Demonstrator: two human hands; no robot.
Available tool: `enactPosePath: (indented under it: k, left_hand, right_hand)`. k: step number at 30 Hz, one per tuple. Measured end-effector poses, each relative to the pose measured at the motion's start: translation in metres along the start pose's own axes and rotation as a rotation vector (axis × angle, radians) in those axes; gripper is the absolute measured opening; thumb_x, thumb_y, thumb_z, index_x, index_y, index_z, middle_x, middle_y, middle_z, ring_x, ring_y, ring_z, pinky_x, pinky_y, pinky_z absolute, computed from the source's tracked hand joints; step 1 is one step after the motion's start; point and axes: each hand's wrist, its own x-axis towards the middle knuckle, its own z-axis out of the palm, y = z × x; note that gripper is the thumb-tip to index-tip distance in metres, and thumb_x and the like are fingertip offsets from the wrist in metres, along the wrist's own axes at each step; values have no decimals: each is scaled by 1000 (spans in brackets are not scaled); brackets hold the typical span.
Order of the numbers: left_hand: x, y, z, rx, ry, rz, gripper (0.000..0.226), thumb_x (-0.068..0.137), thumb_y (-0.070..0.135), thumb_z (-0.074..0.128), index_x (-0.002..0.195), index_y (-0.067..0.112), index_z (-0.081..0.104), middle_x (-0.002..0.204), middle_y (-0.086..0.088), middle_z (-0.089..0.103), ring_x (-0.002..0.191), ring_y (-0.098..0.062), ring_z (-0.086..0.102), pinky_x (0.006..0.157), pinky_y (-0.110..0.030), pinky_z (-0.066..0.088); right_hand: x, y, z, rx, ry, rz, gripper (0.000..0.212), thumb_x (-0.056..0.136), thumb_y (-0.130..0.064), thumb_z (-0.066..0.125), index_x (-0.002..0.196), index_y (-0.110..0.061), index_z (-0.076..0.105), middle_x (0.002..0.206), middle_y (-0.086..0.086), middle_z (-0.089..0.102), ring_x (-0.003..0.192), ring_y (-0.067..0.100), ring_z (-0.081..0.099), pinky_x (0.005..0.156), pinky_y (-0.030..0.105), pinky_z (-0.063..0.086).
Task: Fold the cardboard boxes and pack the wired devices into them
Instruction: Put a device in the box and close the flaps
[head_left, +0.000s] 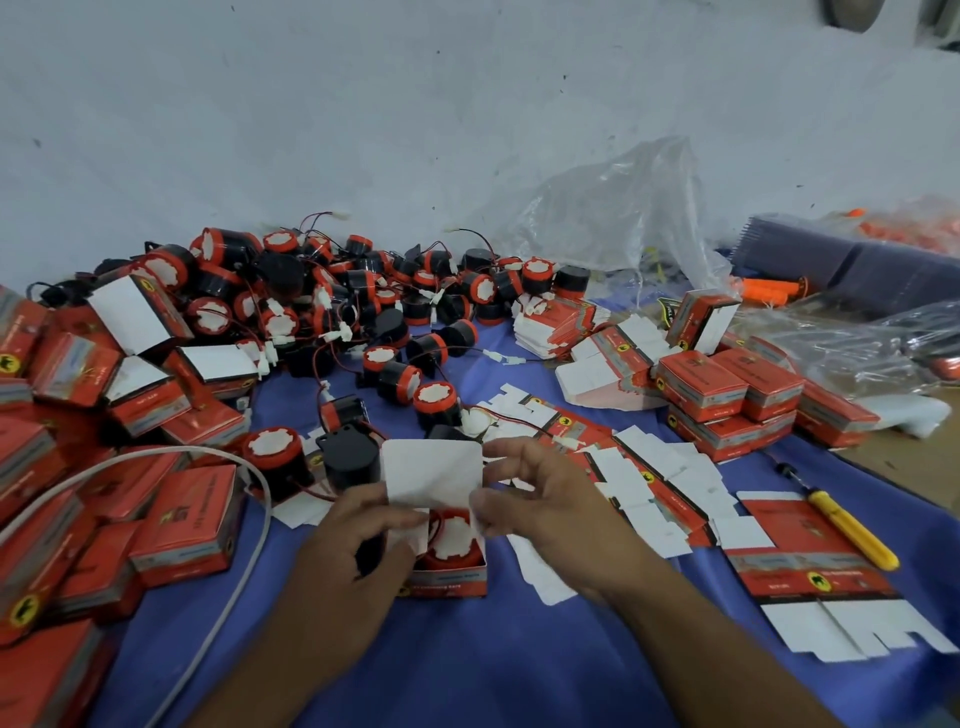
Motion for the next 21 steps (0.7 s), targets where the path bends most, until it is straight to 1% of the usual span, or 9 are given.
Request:
enactPosePath:
  k: [3, 5, 7, 9, 11, 13, 16, 18, 21]
  left_hand:
    - [1, -1, 1, -113, 52, -70, 52, 88, 13, 70, 118, 46, 44, 119, 29, 60, 113, 5, 57, 84, -17, 52]
    - [0, -2, 0, -152, 54, -28, 68, 88, 10, 70, 130, 49, 35, 123, 32, 57, 114, 9, 55, 84, -17, 52]
    - [-1, 0, -1, -63, 12, 59, 51, 88, 13, 70, 124, 46, 54, 121, 31, 58, 110, 8, 57, 85, -17, 53]
    - [-1, -2, -4, 39, 14, 130, 37, 86, 6, 71, 104, 38, 69, 121, 28, 60, 112, 6, 56, 91, -13, 47]
    - [-1, -5, -8, 124, 9, 136, 43, 84, -2, 73, 98, 39, 71, 118, 30, 63, 115, 8, 54, 95, -6, 40]
    - [1, -5, -10, 179, -17, 162, 39, 85, 11, 71, 104, 44, 68, 120, 32, 61, 119, 9, 50, 97, -4, 36]
    - [0, -6, -14, 112, -106, 170, 36, 81, 43, 61, 117, 46, 65, 132, 28, 56, 128, 4, 47, 104, -18, 39]
    - [-1, -10, -14, 72, -163, 164, 45, 81, 50, 63, 126, 47, 60, 139, 24, 52, 132, 0, 46, 104, -29, 41]
    - [2, -11, -14, 82, -113, 180, 38, 86, 50, 65, 124, 54, 57, 133, 27, 56, 127, 4, 50, 101, -25, 44]
  right_hand:
    - [3, 10, 14, -245, -43, -109, 47, 89, -18, 74, 118, -49, 55, 108, -24, 65, 94, -3, 66, 73, 11, 52]
    - [4, 12, 19, -366, -54, -198, 41, 91, -14, 72, 115, -46, 61, 107, -21, 63, 97, -4, 61, 79, 12, 48]
    - [7, 12, 19, -469, -66, -288, 34, 88, -6, 73, 111, -31, 72, 110, -15, 62, 104, 1, 60, 88, 18, 49]
    - [10, 13, 13, -555, -136, -360, 33, 85, -2, 76, 115, -16, 76, 122, -5, 65, 115, 4, 59, 98, 25, 50]
    - [9, 9, 6, -590, -281, -294, 43, 88, -26, 78, 130, -20, 69, 139, -10, 58, 130, -1, 50, 109, 27, 43]
    - [6, 9, 0, -626, -348, -259, 55, 89, -44, 74, 139, -26, 61, 148, -17, 49, 137, -6, 41, 115, 24, 36]
    - [4, 13, 0, -638, -261, -342, 54, 90, -36, 75, 140, -23, 59, 145, -12, 53, 135, -5, 43, 113, 21, 36]
    - [4, 17, 1, -585, -222, -353, 53, 89, -28, 78, 138, -18, 61, 137, -9, 60, 128, -1, 52, 108, 22, 42]
    - [6, 19, 0, -463, -207, -321, 47, 87, -22, 79, 131, -17, 66, 122, -20, 65, 116, -2, 60, 97, 15, 45]
